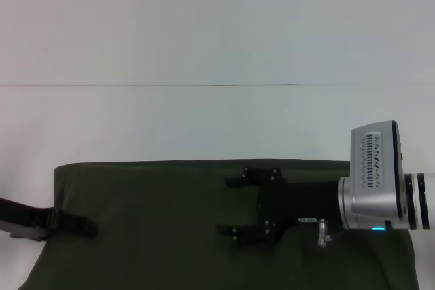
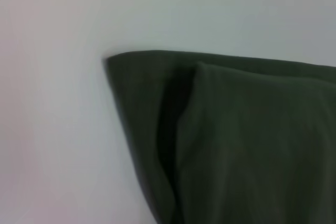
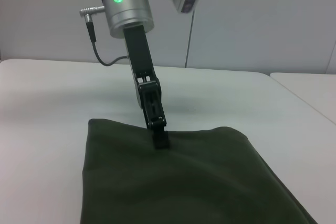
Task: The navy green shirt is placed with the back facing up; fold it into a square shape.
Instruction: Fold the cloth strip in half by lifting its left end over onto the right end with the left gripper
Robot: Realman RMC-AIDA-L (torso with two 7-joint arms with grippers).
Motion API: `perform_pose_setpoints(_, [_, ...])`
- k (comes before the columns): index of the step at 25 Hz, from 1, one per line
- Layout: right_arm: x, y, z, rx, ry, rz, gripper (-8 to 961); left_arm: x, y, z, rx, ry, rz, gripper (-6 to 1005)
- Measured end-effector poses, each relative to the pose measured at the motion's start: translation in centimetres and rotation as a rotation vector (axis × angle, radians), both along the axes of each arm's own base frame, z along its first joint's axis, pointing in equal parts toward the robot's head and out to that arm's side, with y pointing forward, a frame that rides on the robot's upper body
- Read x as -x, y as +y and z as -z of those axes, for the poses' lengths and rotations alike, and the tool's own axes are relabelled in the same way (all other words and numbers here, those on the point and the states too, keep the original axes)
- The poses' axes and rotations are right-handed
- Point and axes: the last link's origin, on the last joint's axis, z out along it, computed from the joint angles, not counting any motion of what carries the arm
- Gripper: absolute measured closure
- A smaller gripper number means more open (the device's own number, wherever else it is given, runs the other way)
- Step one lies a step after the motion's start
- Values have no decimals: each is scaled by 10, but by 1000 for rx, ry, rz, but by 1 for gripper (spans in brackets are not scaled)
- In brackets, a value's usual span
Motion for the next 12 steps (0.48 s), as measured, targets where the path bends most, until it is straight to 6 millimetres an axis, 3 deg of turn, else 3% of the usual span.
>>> perform_pose_setpoints(12, [-1, -1, 0, 1, 1, 4, 74, -15, 5, 14, 10, -30, -6, 170])
